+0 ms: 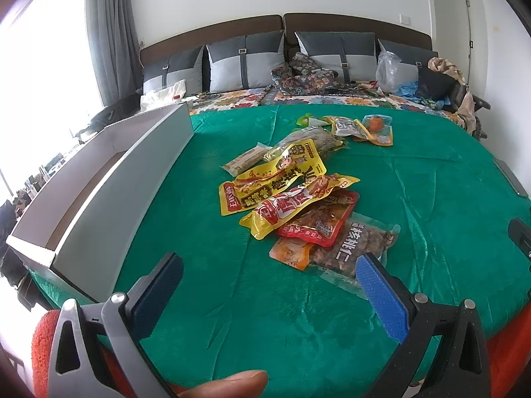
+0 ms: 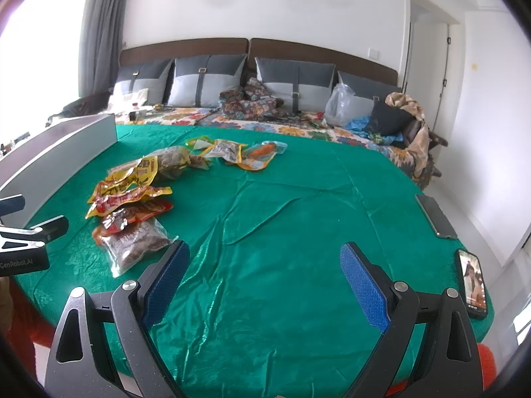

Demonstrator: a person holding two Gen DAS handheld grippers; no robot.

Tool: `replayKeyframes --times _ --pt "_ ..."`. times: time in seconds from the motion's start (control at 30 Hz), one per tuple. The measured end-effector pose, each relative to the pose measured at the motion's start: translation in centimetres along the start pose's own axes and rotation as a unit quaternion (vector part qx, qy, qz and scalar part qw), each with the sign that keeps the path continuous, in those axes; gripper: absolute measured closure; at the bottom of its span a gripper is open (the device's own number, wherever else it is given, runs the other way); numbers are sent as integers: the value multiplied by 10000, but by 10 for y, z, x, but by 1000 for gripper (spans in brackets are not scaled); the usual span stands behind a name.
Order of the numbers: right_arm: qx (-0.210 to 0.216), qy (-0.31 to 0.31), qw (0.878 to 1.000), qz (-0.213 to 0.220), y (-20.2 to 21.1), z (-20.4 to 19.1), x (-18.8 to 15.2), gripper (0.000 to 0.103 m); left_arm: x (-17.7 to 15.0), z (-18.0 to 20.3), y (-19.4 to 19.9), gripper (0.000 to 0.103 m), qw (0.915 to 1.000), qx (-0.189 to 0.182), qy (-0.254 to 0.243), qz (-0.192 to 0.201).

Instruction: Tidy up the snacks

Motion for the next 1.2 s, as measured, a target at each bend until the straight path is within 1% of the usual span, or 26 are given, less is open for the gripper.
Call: replayKeyframes --times 1.2 --pt "11 -1 10000 4 0 0 0 9 -1 -3 -4 0 10000 32 9 -39"
Point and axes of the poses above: each gripper's, at about its wrist camera, not at the fingertips, and y roughly against the way its jaws point, z to its right, x to its top, the point moved 1 cm from there along -y, roughly the way its jaws point, and after that the axes turned 10 degrees about -z, right-handed, at the moved point
